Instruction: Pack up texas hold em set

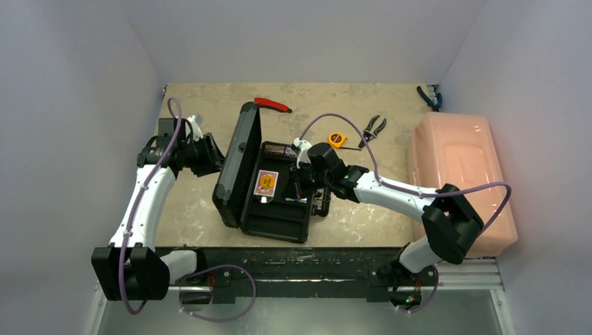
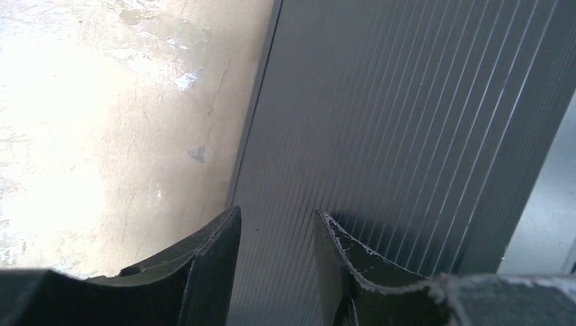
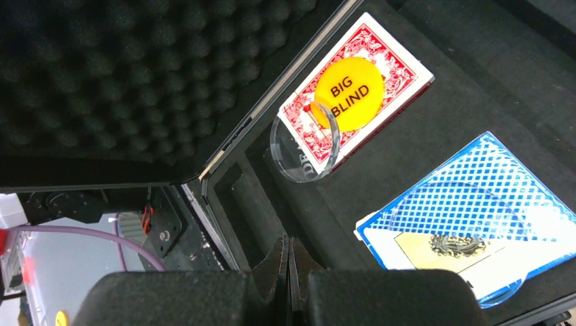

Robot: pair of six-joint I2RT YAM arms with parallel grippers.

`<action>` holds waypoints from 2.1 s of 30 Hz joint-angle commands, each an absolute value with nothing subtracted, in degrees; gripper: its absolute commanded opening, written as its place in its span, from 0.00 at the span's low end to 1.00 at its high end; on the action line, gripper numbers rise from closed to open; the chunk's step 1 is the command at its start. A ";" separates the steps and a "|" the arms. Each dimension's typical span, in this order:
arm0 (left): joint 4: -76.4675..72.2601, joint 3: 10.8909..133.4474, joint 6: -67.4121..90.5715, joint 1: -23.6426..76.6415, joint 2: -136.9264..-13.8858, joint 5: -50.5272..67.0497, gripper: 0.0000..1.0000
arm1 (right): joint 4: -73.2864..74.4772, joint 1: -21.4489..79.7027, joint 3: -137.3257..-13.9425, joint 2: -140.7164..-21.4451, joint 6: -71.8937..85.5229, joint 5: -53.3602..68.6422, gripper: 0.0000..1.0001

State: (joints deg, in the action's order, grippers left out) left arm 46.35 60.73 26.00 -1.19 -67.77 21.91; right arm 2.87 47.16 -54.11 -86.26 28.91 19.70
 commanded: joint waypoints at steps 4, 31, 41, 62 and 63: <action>45.88 61.13 28.75 2.74 -66.36 24.53 0.43 | 0.62 48.12 -57.48 -87.63 28.56 20.65 0.00; 43.31 60.73 33.83 12.15 -66.53 24.19 0.42 | 5.61 48.16 -53.88 -84.84 29.37 12.34 0.00; 42.72 60.82 34.32 13.44 -66.45 23.45 0.41 | 17.84 46.16 -51.22 -82.21 37.26 -6.60 0.00; 38.09 59.71 32.22 18.88 -65.40 24.26 0.41 | 21.34 42.46 -46.86 -72.51 38.31 -13.88 0.00; 37.68 59.42 32.11 19.30 -65.39 24.41 0.41 | 20.61 42.42 -46.22 -72.03 37.88 -12.71 0.00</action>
